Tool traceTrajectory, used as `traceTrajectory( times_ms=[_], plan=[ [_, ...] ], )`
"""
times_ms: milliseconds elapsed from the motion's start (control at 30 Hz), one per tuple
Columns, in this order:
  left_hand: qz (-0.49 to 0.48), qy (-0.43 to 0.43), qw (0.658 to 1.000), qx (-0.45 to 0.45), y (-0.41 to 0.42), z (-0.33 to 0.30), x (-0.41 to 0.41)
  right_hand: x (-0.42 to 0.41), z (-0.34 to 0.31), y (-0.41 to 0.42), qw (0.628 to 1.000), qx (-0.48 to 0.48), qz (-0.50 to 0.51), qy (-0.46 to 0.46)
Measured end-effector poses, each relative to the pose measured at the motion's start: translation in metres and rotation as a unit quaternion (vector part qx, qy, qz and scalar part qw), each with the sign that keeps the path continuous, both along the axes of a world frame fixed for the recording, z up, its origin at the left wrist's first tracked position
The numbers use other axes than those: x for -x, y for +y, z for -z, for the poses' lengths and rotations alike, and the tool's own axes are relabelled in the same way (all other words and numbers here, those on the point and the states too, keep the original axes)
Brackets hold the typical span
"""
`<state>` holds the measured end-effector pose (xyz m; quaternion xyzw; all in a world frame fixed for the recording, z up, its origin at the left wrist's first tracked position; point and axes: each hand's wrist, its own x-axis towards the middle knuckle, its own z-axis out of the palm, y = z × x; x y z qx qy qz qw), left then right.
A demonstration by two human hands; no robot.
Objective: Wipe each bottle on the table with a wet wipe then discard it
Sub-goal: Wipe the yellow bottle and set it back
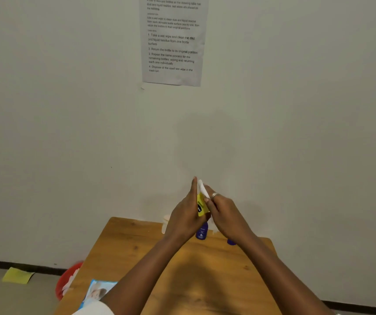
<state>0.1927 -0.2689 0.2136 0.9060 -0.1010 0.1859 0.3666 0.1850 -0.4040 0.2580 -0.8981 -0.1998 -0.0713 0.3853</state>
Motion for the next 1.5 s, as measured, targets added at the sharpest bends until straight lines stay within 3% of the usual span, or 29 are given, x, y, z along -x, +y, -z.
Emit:
traceTrajectory(
  times_ms=[133, 267, 467, 600, 700, 833, 967, 1033, 1133, 1167, 1267, 1300, 1333, 1433, 1500],
  plan=[
    [-0.023, 0.005, 1.0, 0.003, 0.017, 0.0, -0.001, 0.007, 0.015, -0.01, 0.997, 0.067, -0.021, -0.043],
    [0.005, -0.017, 0.999, -0.039, 0.004, 0.003, 0.002, -0.001, 0.011, -0.006, 1.0, 0.021, 0.018, -0.01],
    [0.011, 0.009, 1.0, -0.003, 0.006, 0.001, 0.002, 0.015, 0.011, -0.001, 0.998, -0.005, -0.036, -0.042],
    [0.005, 0.032, 0.999, 0.001, 0.011, 0.004, 0.004, 0.01, 0.027, -0.009, 0.999, 0.001, 0.027, 0.023],
    [0.019, 0.042, 0.999, 0.008, -0.001, 0.008, 0.003, -0.001, 0.026, -0.002, 0.998, -0.033, 0.054, 0.021],
    [0.014, 0.043, 0.999, 0.01, -0.003, 0.005, 0.0, 0.001, 0.028, 0.003, 0.998, -0.049, 0.034, -0.022],
    [-0.02, 0.072, 0.995, 0.059, 0.012, 0.012, -0.003, 0.01, 0.052, -0.014, 0.999, -0.04, 0.023, 0.012],
    [-0.031, 0.095, 0.984, 0.151, 0.015, 0.015, -0.004, 0.007, 0.064, -0.02, 0.994, -0.07, 0.045, 0.076],
    [-0.047, 0.15, 0.945, 0.288, 0.007, 0.016, -0.002, 0.007, 0.071, -0.014, 0.957, -0.205, 0.062, 0.195],
    [-0.047, 0.184, 0.919, 0.346, 0.003, 0.016, -0.002, 0.007, 0.071, -0.01, 0.944, -0.242, 0.061, 0.217],
    [-0.031, 0.274, 0.774, 0.57, -0.005, 0.013, -0.001, 0.01, 0.073, 0.006, 0.92, -0.303, 0.025, 0.245],
    [-0.044, 0.276, 0.751, 0.598, -0.005, 0.014, -0.001, 0.01, 0.074, 0.01, 0.923, -0.297, 0.021, 0.245],
    [-0.052, 0.273, 0.756, 0.593, -0.004, 0.014, -0.002, 0.009, 0.076, 0.012, 0.926, -0.287, 0.022, 0.242],
    [-0.05, 0.265, 0.814, 0.515, 0.007, 0.021, -0.002, -0.002, 0.083, 0.01, 0.931, -0.277, 0.036, 0.237],
    [-0.04, 0.262, 0.824, 0.501, 0.018, 0.033, -0.004, -0.011, 0.089, 0.005, 0.916, -0.303, 0.052, 0.258]
  ],
)
